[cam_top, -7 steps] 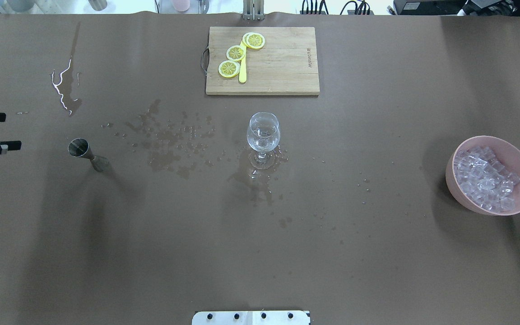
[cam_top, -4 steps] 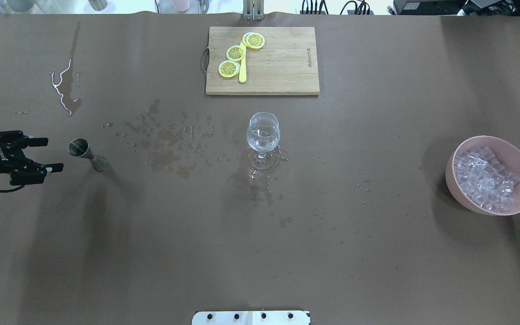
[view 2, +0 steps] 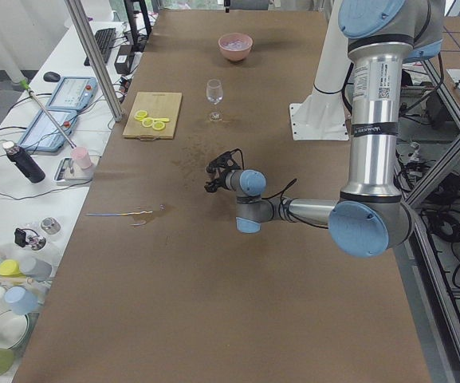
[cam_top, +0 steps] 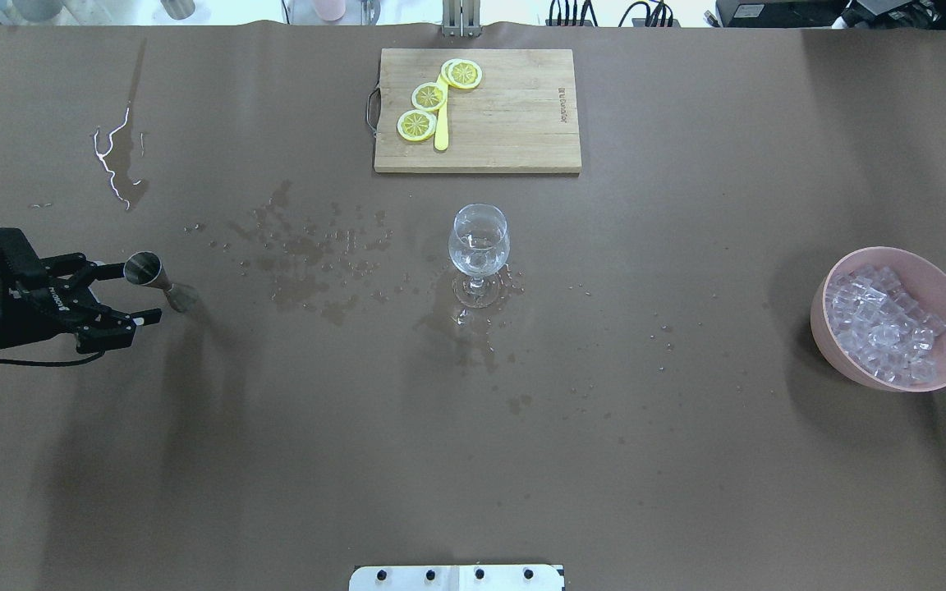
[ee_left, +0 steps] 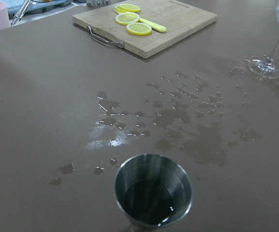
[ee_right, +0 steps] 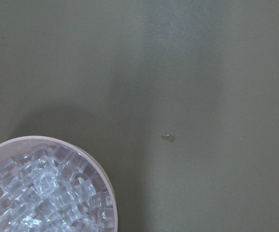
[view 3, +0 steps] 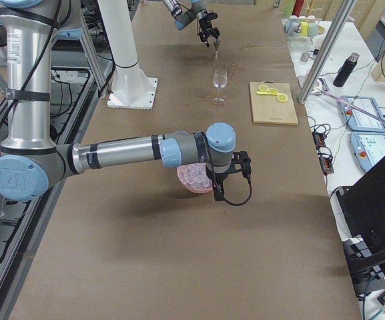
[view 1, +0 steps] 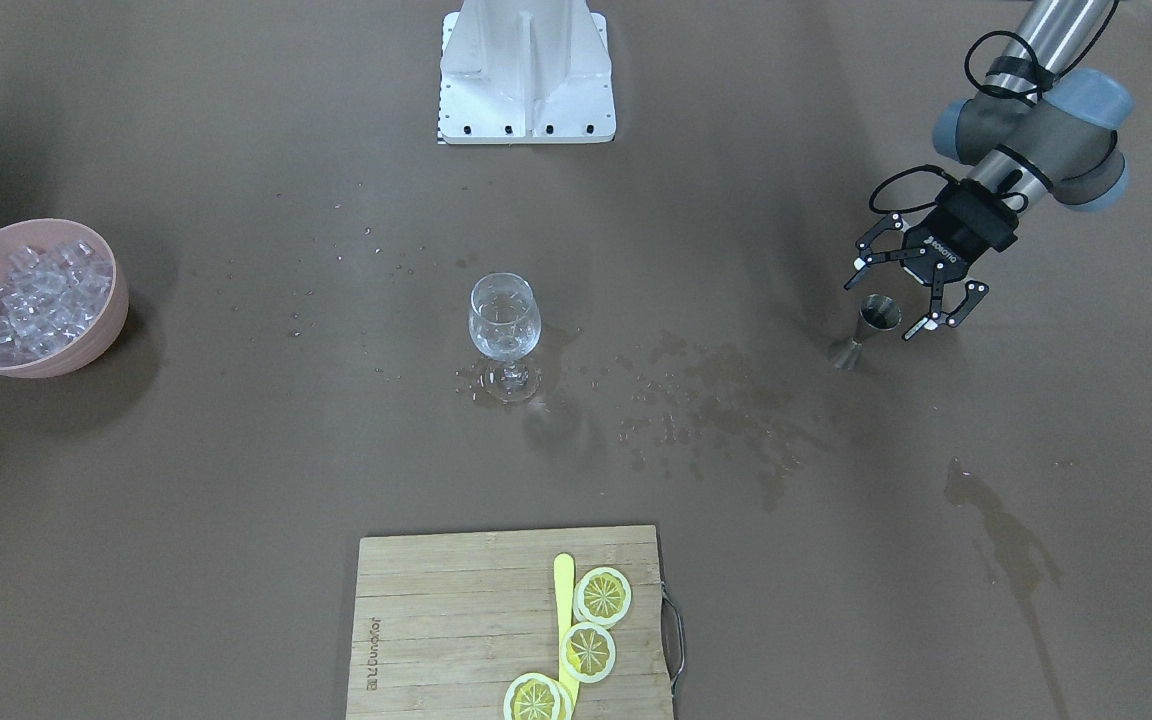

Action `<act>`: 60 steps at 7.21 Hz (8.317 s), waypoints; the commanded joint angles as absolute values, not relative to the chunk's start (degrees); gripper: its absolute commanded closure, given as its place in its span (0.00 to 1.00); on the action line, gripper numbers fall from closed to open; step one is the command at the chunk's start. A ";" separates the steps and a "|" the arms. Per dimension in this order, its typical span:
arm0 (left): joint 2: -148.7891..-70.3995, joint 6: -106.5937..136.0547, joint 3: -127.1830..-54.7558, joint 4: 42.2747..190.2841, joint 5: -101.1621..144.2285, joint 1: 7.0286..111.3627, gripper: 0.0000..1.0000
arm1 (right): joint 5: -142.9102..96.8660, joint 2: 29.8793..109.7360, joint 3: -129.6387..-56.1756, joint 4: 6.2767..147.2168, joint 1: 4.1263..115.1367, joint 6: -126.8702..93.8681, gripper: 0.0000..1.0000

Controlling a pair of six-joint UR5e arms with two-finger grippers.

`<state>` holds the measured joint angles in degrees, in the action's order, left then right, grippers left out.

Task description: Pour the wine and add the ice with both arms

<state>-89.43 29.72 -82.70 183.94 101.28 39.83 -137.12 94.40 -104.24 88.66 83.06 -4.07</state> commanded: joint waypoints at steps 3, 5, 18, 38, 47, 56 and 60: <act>-93.60 29.71 -78.49 184.04 94.76 39.38 0.03 | -137.11 94.31 -104.41 88.59 83.06 -4.04 0.00; -93.69 29.79 -77.79 184.04 94.66 39.37 0.03 | -137.11 93.87 -104.24 88.68 83.06 -4.04 0.00; -99.12 32.43 -81.47 186.07 94.23 38.41 1.00 | -137.11 93.43 -104.59 88.59 83.06 -4.13 0.00; -121.73 -13.51 -87.80 160.25 65.31 24.61 1.00 | -139.75 91.33 -97.75 88.77 83.06 -9.14 0.00; -125.25 -27.94 -91.05 139.58 51.77 22.07 1.00 | -139.83 89.65 -95.80 88.77 83.06 -9.14 0.00; -125.68 -36.56 -97.47 125.98 47.82 20.13 1.00 | -139.83 89.65 -96.06 88.77 83.06 -9.23 0.00; -126.83 -41.39 -97.38 124.72 47.20 20.04 1.00 | -139.83 89.65 -96.07 88.77 83.06 -9.23 0.00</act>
<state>-126.61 -40.07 -97.40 124.76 47.23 20.05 -139.86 89.65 -96.10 88.77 83.06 -9.19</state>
